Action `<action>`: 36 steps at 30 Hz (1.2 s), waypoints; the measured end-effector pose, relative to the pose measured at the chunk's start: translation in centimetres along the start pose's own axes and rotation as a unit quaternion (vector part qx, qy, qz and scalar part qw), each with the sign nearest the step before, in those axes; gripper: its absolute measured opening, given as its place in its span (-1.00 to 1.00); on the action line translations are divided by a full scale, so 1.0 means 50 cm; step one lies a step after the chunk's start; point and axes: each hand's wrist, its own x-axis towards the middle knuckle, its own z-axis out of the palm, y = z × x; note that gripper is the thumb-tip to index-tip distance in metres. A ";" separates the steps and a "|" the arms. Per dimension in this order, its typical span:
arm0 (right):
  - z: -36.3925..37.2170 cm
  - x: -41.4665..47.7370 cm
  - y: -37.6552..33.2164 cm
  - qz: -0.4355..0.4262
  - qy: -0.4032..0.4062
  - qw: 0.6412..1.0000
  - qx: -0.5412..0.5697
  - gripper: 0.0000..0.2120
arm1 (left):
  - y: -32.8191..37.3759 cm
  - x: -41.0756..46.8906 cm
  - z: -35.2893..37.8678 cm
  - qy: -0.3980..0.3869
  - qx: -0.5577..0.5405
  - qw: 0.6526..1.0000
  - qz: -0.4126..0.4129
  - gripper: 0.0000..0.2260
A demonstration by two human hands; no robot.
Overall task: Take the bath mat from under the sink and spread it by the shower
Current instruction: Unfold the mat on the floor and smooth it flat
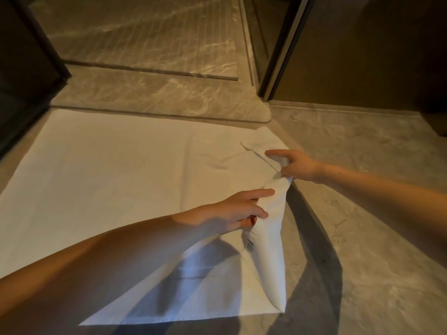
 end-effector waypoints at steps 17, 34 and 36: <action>0.128 0.085 -0.071 -0.041 0.213 0.952 -0.215 -0.51 | 0.019 -0.025 -0.355 0.342 0.690 0.619 0.154 -0.54; 0.224 0.161 -0.009 -0.091 0.206 0.946 -0.231 -0.47 | -0.015 0.010 -0.443 0.332 0.727 0.589 0.117 -0.37; 0.188 0.158 0.029 -0.070 0.218 0.944 -0.240 -0.47 | -0.015 0.010 -0.444 0.333 0.725 0.590 0.124 -0.37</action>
